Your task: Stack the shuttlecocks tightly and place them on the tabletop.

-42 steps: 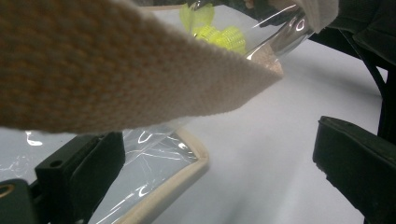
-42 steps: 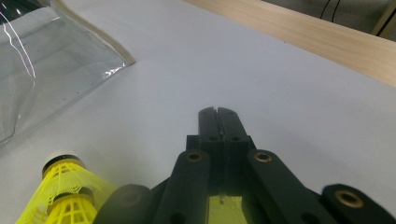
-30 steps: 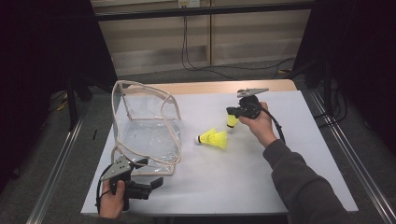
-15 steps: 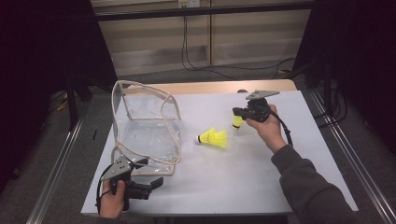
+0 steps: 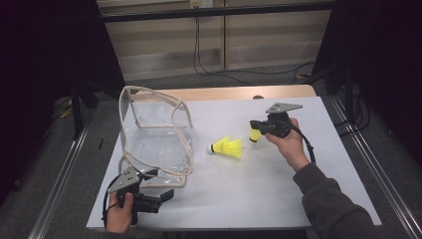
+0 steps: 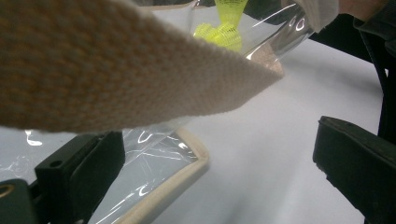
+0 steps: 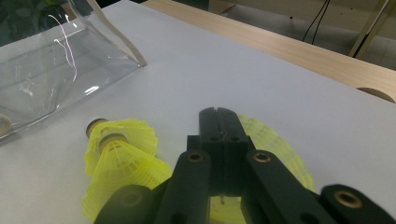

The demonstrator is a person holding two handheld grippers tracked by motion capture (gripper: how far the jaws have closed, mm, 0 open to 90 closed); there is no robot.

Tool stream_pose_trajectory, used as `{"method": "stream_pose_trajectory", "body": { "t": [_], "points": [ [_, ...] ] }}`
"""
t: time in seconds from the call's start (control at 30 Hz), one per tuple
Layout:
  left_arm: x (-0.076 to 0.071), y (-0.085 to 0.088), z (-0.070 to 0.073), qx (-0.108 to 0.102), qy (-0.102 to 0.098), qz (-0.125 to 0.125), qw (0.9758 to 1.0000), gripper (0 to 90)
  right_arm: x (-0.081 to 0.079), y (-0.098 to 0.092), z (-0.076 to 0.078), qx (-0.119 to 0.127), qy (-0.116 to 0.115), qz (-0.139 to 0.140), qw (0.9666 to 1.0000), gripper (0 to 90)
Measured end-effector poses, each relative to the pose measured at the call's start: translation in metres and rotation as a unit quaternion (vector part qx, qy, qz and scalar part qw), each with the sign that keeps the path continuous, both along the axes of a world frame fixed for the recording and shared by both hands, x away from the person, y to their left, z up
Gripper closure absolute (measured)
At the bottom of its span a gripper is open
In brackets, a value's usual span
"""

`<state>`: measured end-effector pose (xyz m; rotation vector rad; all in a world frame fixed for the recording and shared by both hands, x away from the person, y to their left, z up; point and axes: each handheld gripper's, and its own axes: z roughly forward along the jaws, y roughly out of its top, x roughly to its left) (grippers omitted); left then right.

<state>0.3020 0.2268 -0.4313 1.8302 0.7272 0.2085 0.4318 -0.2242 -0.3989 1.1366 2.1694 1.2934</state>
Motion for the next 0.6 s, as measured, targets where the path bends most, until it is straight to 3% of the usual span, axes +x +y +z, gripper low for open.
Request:
{"method": "stream_pose_trajectory", "body": {
  "t": [0.33, 0.6],
  "points": [
    [0.000, 0.000, 0.000, 0.003, -0.001, 0.000, 1.0000, 2.3, -0.011, -0.001, 0.000, -0.006, -0.002, 0.008, 0.9999, 90.0],
    [0.000, 0.000, 0.000, 0.003, 0.000, 0.001, 1.0000, 2.2, -0.018, -0.003, 0.001, 0.005, -0.005, 0.011, 0.9999, 90.0]
  ]
}}
